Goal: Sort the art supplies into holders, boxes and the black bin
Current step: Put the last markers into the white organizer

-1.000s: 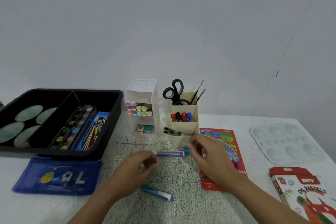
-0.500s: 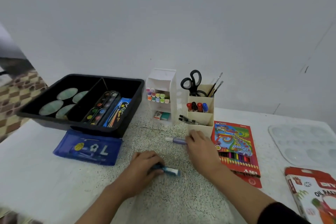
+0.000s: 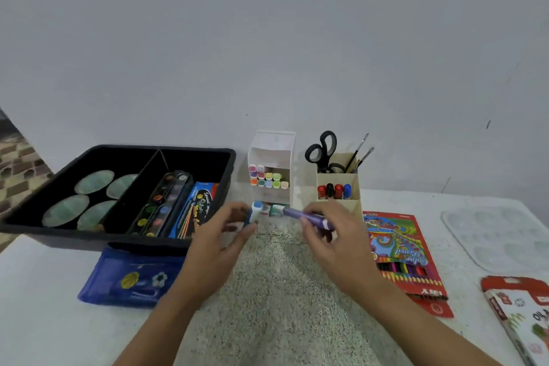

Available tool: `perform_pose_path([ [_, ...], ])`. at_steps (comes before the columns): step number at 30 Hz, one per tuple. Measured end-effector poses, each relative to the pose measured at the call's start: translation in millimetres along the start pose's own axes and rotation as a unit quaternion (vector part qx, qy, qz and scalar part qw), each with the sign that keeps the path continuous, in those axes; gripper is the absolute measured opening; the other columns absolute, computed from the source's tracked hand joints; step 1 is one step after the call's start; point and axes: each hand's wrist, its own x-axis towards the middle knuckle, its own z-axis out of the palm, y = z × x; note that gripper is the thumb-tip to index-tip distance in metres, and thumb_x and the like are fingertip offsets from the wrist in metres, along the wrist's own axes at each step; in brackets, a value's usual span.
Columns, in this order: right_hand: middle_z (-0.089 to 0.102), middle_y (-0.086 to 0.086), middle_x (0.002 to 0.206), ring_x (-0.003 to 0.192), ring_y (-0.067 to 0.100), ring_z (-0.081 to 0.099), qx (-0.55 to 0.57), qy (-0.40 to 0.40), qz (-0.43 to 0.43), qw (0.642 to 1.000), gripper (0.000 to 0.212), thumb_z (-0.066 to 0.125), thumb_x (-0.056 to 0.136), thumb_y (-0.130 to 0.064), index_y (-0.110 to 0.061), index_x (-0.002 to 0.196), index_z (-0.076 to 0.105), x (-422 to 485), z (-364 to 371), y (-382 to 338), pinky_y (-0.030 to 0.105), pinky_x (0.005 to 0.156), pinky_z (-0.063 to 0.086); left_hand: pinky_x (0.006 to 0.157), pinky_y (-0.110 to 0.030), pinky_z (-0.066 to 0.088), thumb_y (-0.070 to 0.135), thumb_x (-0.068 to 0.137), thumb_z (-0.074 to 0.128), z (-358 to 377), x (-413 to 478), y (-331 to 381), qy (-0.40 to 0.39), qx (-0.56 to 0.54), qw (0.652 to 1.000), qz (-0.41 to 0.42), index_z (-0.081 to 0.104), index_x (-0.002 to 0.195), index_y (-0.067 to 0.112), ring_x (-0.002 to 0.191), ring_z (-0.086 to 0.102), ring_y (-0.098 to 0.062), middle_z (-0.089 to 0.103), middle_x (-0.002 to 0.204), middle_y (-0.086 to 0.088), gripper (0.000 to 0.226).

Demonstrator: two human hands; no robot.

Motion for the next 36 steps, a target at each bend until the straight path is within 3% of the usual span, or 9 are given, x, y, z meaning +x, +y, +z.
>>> perform_pose_path([
  [4, 0.059, -0.011, 0.083, 0.074, 0.002, 0.054, -0.029, 0.086, 0.005, 0.996, 0.005, 0.070, 0.092, -0.015, -0.013, 0.097, 0.068, 19.2, 10.7, -5.6, 0.012, 0.063, 0.038, 0.059, -0.010, 0.040, 0.024, 0.094, 0.069, -18.7, 30.4, 0.0, -0.001, -0.027, 0.999, 0.038, 0.057, 0.100, 0.032, 0.063, 0.054, 0.001, 0.065, 0.083, 0.022, 0.016],
  [9, 0.061, -0.012, 0.078, 0.074, -0.004, 0.054, -0.046, 0.174, 0.009, 0.984, 0.013, 0.067, 0.093, -0.024, -0.012, 0.095, 0.068, 34.4, 28.3, -10.1, 0.009, 0.063, 0.037, 0.068, -0.037, 0.057, 0.024, 0.095, 0.068, -30.1, 61.9, -12.6, -0.059, -0.067, 0.995, 0.045, 0.057, 0.111, 0.027, 0.079, 0.068, -0.019, 0.069, 0.099, 0.006, 0.020],
  [13, 0.060, -0.011, 0.076, 0.071, -0.009, 0.050, -0.101, 0.156, -0.008, 0.983, 0.011, 0.071, 0.093, -0.022, -0.011, 0.091, 0.070, 44.9, 37.0, -9.2, 0.010, 0.062, 0.036, 0.068, -0.036, 0.057, 0.020, 0.096, 0.067, -32.4, 72.1, -11.4, -0.075, -0.095, 0.991, 0.060, 0.060, 0.117, 0.025, 0.082, 0.072, -0.020, 0.068, 0.107, 0.003, 0.023],
  [17, 0.058, -0.008, 0.067, 0.061, 0.002, 0.048, -0.127, 0.135, 0.009, 0.983, 0.020, 0.076, 0.089, -0.029, -0.012, 0.084, 0.068, 60.5, 42.2, -6.8, 0.012, 0.057, 0.033, 0.067, -0.035, 0.057, 0.014, 0.096, 0.066, -36.7, 79.3, -9.4, -0.078, -0.131, 0.986, 0.073, 0.063, 0.120, 0.020, 0.083, 0.074, -0.018, 0.070, 0.104, 0.003, 0.025],
  [23, 0.063, -0.004, 0.072, 0.065, 0.009, 0.053, -0.143, 0.032, 0.039, 0.988, 0.030, 0.070, 0.089, -0.045, -0.015, 0.087, 0.069, 74.7, 49.1, -2.5, 0.024, 0.061, 0.039, 0.061, -0.009, 0.047, 0.005, 0.096, 0.065, -40.6, 86.1, -1.1, -0.084, -0.193, 0.973, 0.093, 0.063, 0.109, 0.011, 0.085, 0.076, -0.017, 0.077, 0.094, -0.002, 0.014],
  [26, 0.064, -0.004, 0.084, 0.072, 0.009, 0.053, -0.148, 0.006, 0.004, 0.989, 0.039, 0.055, 0.096, -0.049, -0.016, 0.104, 0.071, 69.0, 49.5, 1.3, 0.030, 0.067, 0.046, 0.070, -0.018, 0.055, 0.019, 0.097, 0.063, -40.4, 84.6, 1.6, -0.085, -0.224, 0.966, 0.100, 0.065, 0.109, 0.015, 0.091, 0.076, -0.017, 0.078, 0.096, -0.002, 0.013],
  [28, 0.065, -0.003, 0.090, 0.073, 0.012, 0.055, -0.161, 0.030, -0.031, 0.986, 0.037, 0.057, 0.097, -0.044, -0.014, 0.113, 0.071, 66.2, 48.6, 6.3, 0.033, 0.066, 0.049, 0.073, -0.020, 0.055, 0.027, 0.096, 0.059, -40.9, 83.5, 1.9, -0.088, -0.242, 0.961, 0.100, 0.065, 0.109, 0.017, 0.092, 0.076, -0.019, 0.077, 0.099, -0.004, 0.017],
  [31, 0.065, -0.003, 0.087, 0.070, 0.013, 0.056, -0.187, 0.070, -0.076, 0.977, 0.022, 0.071, 0.092, -0.032, -0.012, 0.102, 0.074, 68.0, 51.0, 17.6, 0.032, 0.064, 0.046, 0.072, -0.020, 0.054, 0.030, 0.095, 0.058, -40.3, 84.4, 2.6, -0.089, -0.256, 0.958, 0.097, 0.065, 0.108, 0.018, 0.094, 0.076, -0.021, 0.077, 0.099, -0.006, 0.019],
  [36, 0.070, -0.008, 0.080, 0.066, 0.016, 0.062, -0.233, 0.113, -0.099, 0.961, 0.036, 0.062, 0.089, -0.050, -0.015, 0.089, 0.073, 81.7, 55.4, 25.0, 0.036, 0.068, 0.041, 0.075, -0.042, 0.061, 0.022, 0.092, 0.069, -36.7, 90.2, 1.5, -0.054, -0.226, 0.966, 0.110, 0.071, 0.107, 0.015, 0.088, 0.077, -0.022, 0.077, 0.098, -0.005, 0.017],
])
